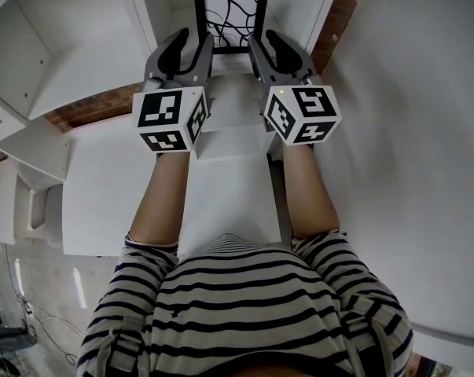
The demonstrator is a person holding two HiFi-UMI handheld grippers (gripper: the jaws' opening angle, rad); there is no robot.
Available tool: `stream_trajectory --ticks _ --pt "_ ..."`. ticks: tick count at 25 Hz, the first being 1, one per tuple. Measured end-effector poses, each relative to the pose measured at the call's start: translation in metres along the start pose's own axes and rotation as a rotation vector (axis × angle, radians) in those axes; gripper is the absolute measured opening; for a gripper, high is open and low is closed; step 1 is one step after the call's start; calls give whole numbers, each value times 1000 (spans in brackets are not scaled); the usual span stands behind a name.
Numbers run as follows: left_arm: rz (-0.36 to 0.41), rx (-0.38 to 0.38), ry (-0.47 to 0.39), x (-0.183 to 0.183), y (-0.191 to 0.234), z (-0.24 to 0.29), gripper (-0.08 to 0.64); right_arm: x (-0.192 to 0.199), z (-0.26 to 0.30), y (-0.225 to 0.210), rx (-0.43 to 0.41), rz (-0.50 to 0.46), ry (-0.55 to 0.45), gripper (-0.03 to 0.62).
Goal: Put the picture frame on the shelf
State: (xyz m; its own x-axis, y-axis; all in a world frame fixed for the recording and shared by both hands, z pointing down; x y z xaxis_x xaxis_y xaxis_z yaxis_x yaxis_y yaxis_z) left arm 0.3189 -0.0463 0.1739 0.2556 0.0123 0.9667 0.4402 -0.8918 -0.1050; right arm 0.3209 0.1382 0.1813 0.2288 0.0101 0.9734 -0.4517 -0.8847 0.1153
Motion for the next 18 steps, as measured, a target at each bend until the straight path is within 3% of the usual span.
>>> stream_trajectory --ticks 8,18 --pt "-59 48 -17 17 -1 -26 144 20 -20 4 -9 20 39 97" --pt "-133 180 1 59 -12 -65 134 69 -57 32 -93 148 96 97"
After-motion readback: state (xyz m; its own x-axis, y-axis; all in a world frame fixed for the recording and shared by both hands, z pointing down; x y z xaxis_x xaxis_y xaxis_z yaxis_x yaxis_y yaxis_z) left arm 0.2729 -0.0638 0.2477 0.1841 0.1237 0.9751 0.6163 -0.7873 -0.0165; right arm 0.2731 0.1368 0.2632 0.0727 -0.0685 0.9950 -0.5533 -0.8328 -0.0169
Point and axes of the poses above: the fingertips, and each gripper's own axes: z forward along the fingers, y to its left, x out of its underside, the point moved 9 cm from there along -z, backward along the fingers, and after that the axes turned 3 degrees about y, right-handed, at the moved point
